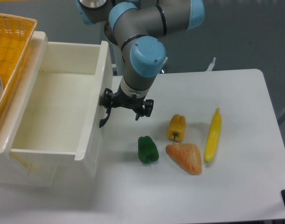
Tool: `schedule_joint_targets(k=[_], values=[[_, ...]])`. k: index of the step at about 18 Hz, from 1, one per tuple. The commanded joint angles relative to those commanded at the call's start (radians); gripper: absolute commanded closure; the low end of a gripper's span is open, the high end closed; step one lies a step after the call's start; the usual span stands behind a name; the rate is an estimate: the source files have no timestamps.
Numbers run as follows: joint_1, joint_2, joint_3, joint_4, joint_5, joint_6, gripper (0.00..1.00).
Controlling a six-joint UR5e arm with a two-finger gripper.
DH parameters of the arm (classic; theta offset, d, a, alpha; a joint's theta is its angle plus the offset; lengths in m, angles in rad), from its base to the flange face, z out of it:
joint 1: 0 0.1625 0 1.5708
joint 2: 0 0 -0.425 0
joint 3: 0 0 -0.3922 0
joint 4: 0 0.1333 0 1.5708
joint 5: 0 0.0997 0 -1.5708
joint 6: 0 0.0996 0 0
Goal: Slide open the top white drawer
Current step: 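Hold the drawer at full extension by its handle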
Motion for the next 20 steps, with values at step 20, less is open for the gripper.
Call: schedule_joint_targets(k=[20], values=[[0.029,-0.012,0.023,-0.101,-0.091,-0.002,0.00]])
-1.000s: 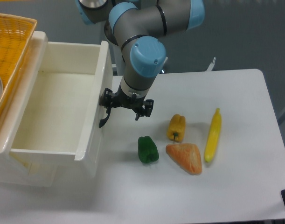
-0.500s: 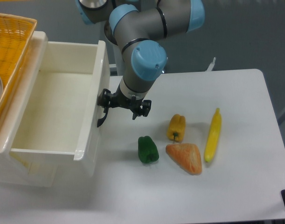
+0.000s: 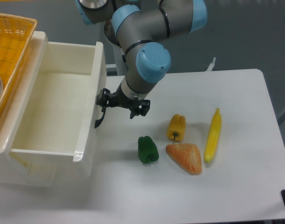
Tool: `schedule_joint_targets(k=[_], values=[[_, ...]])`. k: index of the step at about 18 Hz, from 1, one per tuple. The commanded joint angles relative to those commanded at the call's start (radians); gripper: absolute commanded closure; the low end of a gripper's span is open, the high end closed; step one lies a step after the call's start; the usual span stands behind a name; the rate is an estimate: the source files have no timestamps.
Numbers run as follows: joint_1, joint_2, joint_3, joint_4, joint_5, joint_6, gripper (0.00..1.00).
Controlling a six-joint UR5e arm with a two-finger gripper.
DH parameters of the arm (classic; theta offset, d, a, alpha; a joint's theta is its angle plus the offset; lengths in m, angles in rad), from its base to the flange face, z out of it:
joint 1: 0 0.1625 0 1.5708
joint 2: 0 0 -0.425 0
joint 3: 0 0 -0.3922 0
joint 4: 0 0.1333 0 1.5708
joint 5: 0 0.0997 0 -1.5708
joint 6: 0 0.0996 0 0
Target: Slide open the top white drawer
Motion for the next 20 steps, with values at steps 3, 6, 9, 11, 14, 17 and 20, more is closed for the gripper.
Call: schedule_joint_targets(k=[3,6,9,11,14,17,20], values=[[0.002,-0.002,0.009,0.000,0.003,0.002,0.00],[0.006,-0.002,0.023,0.014,0.008,0.002,0.00],[0.021,-0.002,0.037,0.035,0.020,0.015,0.00],[0.031,-0.002,0.038,0.081,0.021,0.015,0.00],[0.023,-0.012,0.037,0.138,0.105,0.017,0.00],[0.018,-0.029,0.040,0.199,0.163,0.029,0.00],[0.021,-0.029,0.040,0.224,0.169,0.141,0.00]])
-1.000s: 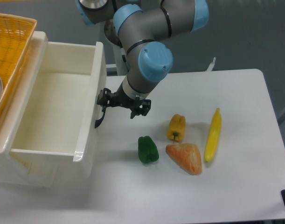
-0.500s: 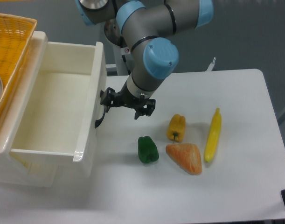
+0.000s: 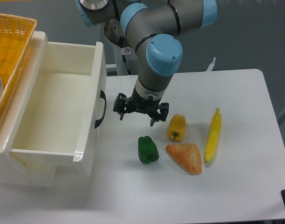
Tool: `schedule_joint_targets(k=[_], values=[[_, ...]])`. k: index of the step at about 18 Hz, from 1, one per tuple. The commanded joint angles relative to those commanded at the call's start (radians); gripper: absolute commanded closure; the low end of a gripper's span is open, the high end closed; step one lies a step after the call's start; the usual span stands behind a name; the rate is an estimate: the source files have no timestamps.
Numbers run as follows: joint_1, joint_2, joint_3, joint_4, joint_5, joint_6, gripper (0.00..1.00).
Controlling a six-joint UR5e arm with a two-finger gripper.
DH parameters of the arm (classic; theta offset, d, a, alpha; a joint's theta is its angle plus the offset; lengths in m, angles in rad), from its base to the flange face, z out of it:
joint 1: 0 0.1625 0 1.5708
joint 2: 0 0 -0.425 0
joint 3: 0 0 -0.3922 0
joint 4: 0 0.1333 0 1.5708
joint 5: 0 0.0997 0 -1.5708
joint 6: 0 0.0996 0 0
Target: Slide open the top white drawer
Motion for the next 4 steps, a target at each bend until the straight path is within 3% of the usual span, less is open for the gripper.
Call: schedule_joint_targets(k=[4], values=[[0.002,0.000,-0.003,0.000,0.005,0.010,0.00]])
